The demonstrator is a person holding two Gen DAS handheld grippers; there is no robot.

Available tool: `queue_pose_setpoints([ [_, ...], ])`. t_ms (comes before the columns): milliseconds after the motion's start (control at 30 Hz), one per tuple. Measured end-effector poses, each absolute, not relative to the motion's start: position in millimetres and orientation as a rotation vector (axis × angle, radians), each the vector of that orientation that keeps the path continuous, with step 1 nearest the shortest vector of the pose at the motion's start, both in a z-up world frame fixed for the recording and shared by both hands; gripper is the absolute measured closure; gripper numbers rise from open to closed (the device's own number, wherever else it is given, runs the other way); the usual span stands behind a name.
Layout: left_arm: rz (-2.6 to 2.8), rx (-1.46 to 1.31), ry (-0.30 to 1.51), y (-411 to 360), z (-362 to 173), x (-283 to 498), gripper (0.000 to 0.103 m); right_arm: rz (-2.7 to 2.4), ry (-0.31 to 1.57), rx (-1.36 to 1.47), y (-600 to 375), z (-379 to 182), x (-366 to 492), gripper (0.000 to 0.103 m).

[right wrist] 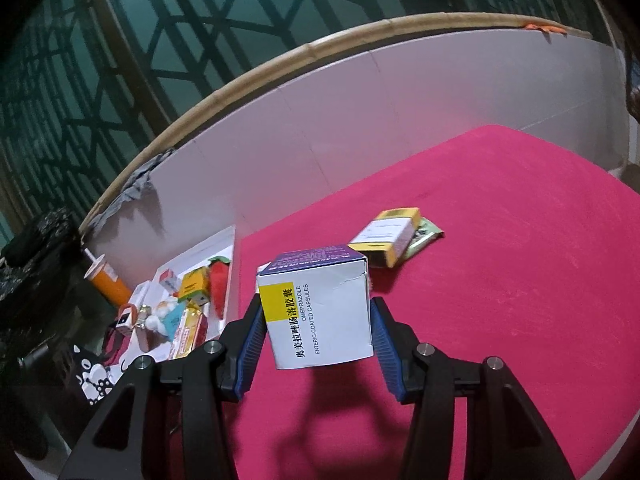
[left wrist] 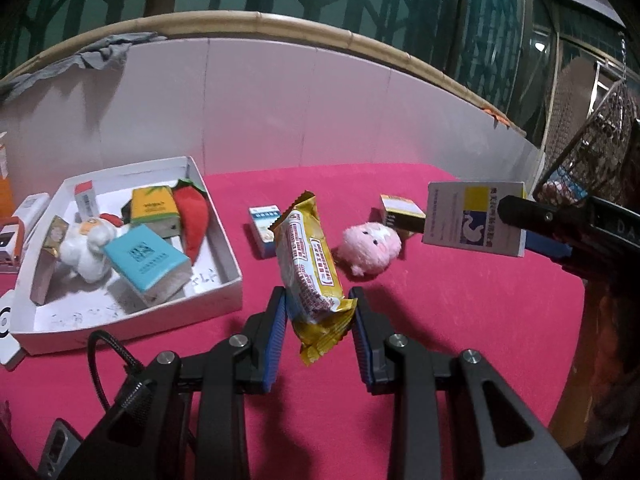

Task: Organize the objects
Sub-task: 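Grasp the yellow snack bar with the left gripper while the right gripper grasps the blue medicine box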

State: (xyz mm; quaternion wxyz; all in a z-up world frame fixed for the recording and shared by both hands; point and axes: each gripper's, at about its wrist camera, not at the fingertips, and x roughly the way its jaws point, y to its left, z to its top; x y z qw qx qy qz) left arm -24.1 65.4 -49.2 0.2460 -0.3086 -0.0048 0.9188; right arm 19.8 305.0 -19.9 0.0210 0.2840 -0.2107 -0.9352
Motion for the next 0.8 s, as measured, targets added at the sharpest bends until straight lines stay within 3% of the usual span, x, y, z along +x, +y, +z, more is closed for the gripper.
queue_pose_setpoints([
  [800,2.65,-0.742,-0.064,6,-11,-39,0.073,-2.788,-0.403,0.805,210,36,-17,0.048],
])
